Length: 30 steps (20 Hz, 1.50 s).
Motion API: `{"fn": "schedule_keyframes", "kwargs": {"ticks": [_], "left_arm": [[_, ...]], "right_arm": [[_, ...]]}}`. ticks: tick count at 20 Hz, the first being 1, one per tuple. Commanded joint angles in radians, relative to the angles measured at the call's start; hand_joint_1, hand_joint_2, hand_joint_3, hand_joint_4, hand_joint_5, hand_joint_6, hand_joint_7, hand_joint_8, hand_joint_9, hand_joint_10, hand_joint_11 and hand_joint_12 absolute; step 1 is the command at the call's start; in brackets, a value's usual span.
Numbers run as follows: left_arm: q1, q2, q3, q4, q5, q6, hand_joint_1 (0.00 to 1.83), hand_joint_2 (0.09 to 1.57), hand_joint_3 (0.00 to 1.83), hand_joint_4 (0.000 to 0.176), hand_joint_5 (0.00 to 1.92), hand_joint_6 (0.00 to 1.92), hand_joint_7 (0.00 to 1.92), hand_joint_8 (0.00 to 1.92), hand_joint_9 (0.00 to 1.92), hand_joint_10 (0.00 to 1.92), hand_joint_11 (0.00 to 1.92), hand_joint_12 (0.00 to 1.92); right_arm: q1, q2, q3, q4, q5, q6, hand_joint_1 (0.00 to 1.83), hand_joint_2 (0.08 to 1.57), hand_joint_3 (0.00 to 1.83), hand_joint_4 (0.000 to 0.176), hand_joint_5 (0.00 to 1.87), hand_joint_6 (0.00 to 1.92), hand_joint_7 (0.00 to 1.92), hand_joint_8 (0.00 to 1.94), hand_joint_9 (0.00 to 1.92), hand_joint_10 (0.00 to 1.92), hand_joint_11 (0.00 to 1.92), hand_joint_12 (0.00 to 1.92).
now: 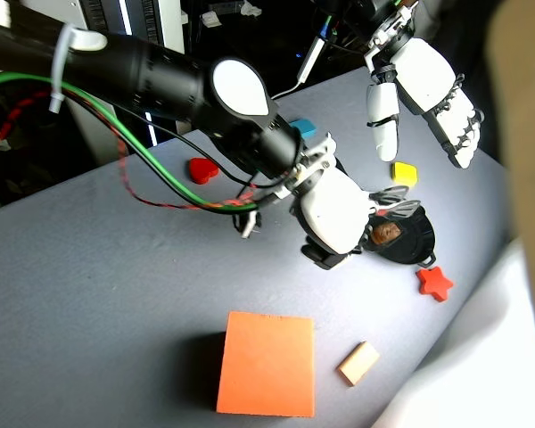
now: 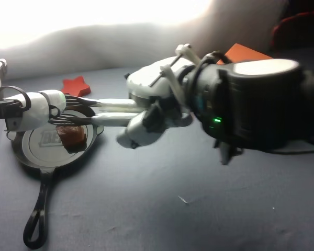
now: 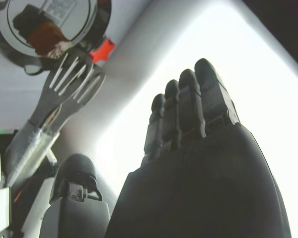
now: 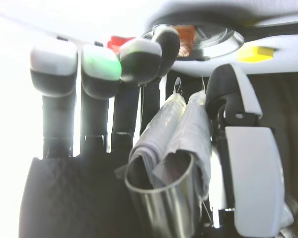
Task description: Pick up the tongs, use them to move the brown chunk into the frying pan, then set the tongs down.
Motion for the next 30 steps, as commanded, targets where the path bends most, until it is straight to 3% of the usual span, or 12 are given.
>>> {"fn": "schedule_keyframes", "kwargs": {"ticks": [1, 8, 14, 16, 19, 21, 24, 25, 26, 27, 28, 30], "left_arm": [[-0.005, 0.005, -0.001, 0.087, -0.057, -0.002, 0.00, 1.16, 0.00, 0.000, 0.06, 0.00, 0.11, 0.00, 0.09, 0.00, 0.00, 0.26], [0.009, 0.004, -0.027, 0.025, -0.040, -0.011, 0.00, 1.17, 0.00, 0.000, 0.07, 0.00, 0.12, 0.00, 0.10, 0.00, 0.00, 0.26], [0.040, 0.000, -0.056, -0.003, -0.027, -0.051, 0.00, 1.18, 0.00, 0.000, 0.08, 0.00, 0.11, 0.00, 0.10, 0.00, 0.00, 0.28], [0.043, -0.001, -0.063, -0.003, -0.027, -0.055, 0.00, 1.18, 0.00, 0.000, 0.08, 0.00, 0.11, 0.00, 0.10, 0.00, 0.00, 0.29], [0.044, -0.001, -0.063, 0.001, -0.029, -0.055, 0.00, 1.18, 0.00, 0.000, 0.06, 0.00, 0.11, 0.00, 0.09, 0.00, 0.00, 0.25], [0.046, -0.001, -0.066, 0.019, -0.033, -0.057, 0.00, 1.18, 0.00, 0.000, 0.05, 0.00, 0.11, 0.00, 0.10, 0.00, 0.00, 0.27], [0.044, -0.001, -0.078, 0.024, -0.036, -0.069, 0.00, 1.18, 0.00, 0.000, 0.08, 0.01, 0.13, 0.01, 0.12, 0.01, 0.00, 0.32], [0.039, -0.002, -0.079, 0.024, -0.036, -0.069, 0.00, 1.18, 0.00, 0.000, 0.08, 0.00, 0.13, 0.00, 0.11, 0.00, 0.00, 0.30], [0.038, -0.003, -0.079, 0.024, -0.038, -0.069, 0.00, 1.18, 0.00, 0.000, 0.08, 0.00, 0.13, 0.00, 0.11, 0.00, 0.00, 0.30], [0.038, -0.002, -0.084, 0.024, -0.060, -0.073, 0.00, 1.18, 0.00, 0.000, 0.07, 0.00, 0.11, 0.00, 0.10, 0.00, 0.00, 0.31], [0.038, -0.002, -0.100, 0.024, -0.136, -0.076, 0.00, 1.18, 0.00, 0.000, 0.05, 0.00, 0.10, 0.00, 0.09, 0.00, 0.00, 0.28], [0.038, -0.001, -0.120, 0.026, -0.202, -0.074, 0.00, 1.19, 0.00, 0.000, 0.06, 0.01, 0.10, 0.01, 0.09, 0.00, 0.00, 0.27]], "right_arm": [[0.014, 0.026, -0.030, -0.044, 0.006, -0.002, 0.41, 1.43, 0.00, 0.000, 0.85, 1.27, 1.17, 1.49, 1.21, 1.84, 1.16, 1.92], [-0.009, 0.321, -0.361, -0.043, -0.070, -0.083, 0.35, 1.47, 0.01, 0.000, 0.88, 1.18, 1.17, 1.46, 1.20, 1.84, 1.14, 1.92], [-0.085, 0.381, -0.460, -0.143, -0.179, -0.151, 0.38, 1.45, 0.00, 0.000, 0.85, 1.14, 1.15, 1.45, 1.18, 1.83, 1.11, 1.92], [-0.131, 0.378, -0.460, -0.228, -0.187, -0.101, 0.44, 1.43, 0.00, 0.000, 0.86, 1.10, 1.15, 1.39, 1.17, 1.78, 1.09, 1.92], [-0.182, 0.365, -0.450, -0.333, -0.169, -0.026, 0.46, 1.40, 0.00, 0.000, 0.87, 1.01, 1.05, 1.09, 0.94, 1.49, 0.81, 1.91], [-0.208, 0.335, -0.420, -0.334, -0.150, -0.008, 0.52, 1.33, 0.00, 0.000, 0.71, 0.82, 0.84, 0.97, 0.71, 1.35, 0.55, 1.82], [-0.227, 0.290, -0.362, -0.338, -0.139, 0.009, 0.47, 1.29, 0.00, 0.000, 0.65, 0.64, 0.77, 0.82, 0.65, 1.24, 0.44, 1.78], [-0.232, 0.280, -0.347, -0.339, -0.135, 0.010, 0.38, 1.24, 0.00, 0.000, 0.52, 0.50, 0.68, 0.54, 0.55, 1.02, 0.28, 1.66], [-0.235, 0.273, -0.338, -0.339, -0.133, 0.011, 0.38, 1.24, 0.00, 0.000, 0.52, 0.50, 0.68, 0.54, 0.55, 1.02, 0.28, 1.66], [-0.240, 0.270, -0.334, -0.339, -0.129, 0.015, 0.22, 1.20, 0.00, 0.000, 0.36, 0.36, 0.54, 0.25, 0.39, 0.69, 0.04, 1.52], [-0.247, 0.268, -0.334, -0.340, -0.122, 0.017, 0.18, 1.17, 0.00, 0.000, 0.33, 0.29, 0.51, 0.12, 0.36, 0.53, 0.01, 1.43], [-0.265, 0.268, -0.337, -0.344, -0.117, 0.017, 0.17, 1.13, 0.00, 0.000, 0.20, 0.14, 0.34, 0.01, 0.21, 0.31, 0.00, 0.98]]}}
